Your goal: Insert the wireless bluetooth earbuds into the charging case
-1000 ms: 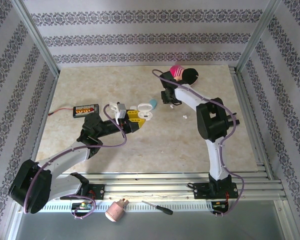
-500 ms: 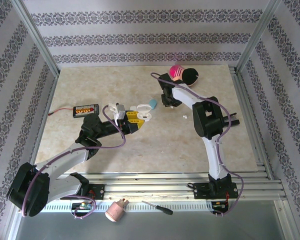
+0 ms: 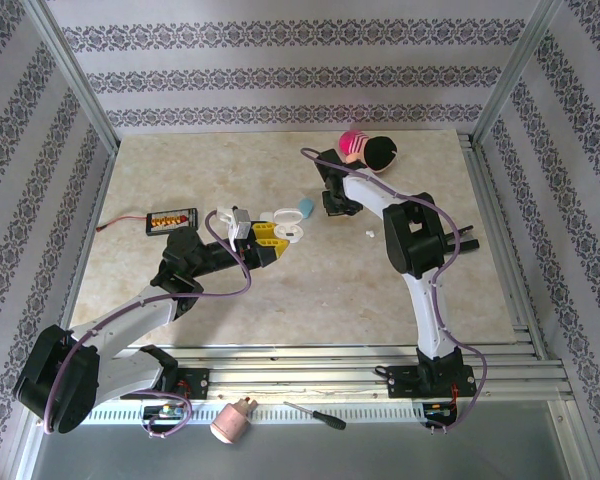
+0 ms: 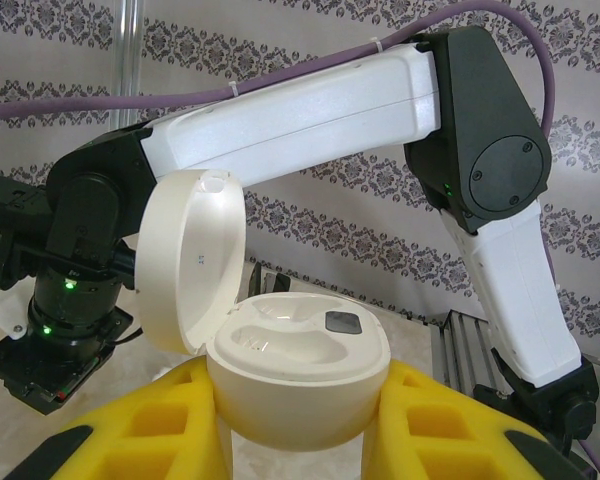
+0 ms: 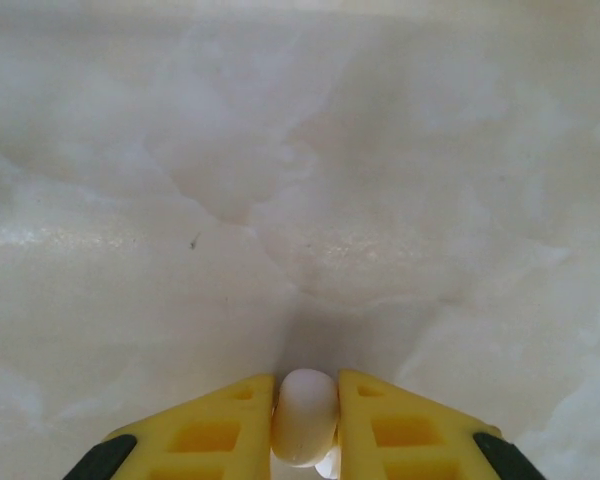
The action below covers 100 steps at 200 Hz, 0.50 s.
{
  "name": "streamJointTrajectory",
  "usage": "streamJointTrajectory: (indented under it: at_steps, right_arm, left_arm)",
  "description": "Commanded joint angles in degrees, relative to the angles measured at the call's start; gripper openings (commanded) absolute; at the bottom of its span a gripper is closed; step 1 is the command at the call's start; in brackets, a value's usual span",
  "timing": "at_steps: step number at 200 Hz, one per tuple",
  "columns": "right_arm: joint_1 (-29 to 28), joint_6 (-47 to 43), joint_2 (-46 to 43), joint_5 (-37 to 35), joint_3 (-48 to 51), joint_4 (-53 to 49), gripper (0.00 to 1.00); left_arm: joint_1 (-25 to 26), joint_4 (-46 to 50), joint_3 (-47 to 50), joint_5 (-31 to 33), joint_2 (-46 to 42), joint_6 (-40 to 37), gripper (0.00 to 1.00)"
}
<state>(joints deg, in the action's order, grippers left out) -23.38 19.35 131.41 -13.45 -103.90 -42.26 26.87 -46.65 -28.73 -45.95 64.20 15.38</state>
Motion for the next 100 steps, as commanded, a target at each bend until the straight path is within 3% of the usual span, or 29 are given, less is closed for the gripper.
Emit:
streamJointTrajectory:
  at_steps: [1,65,100]
  right_arm:
    - [0.0,1.0,-4.5,2.5,3.9,-0.6,0.19]
    - [-2.3,4.4,-20.5,6.9,25.3,5.4,0.19]
    - [-5.0,6.3,-26.3,5.9,34.8,5.1,0.19]
  left_arm:
    - [-0.8,0.3,0.5,0.3,-1.2,-0.9,0.19]
    - [-1.2,1.9,0.6,0.4,-2.7,-1.7,0.19]
    - [-1.5,4.1,0.4,-0.1,-3.9,-2.4,0.19]
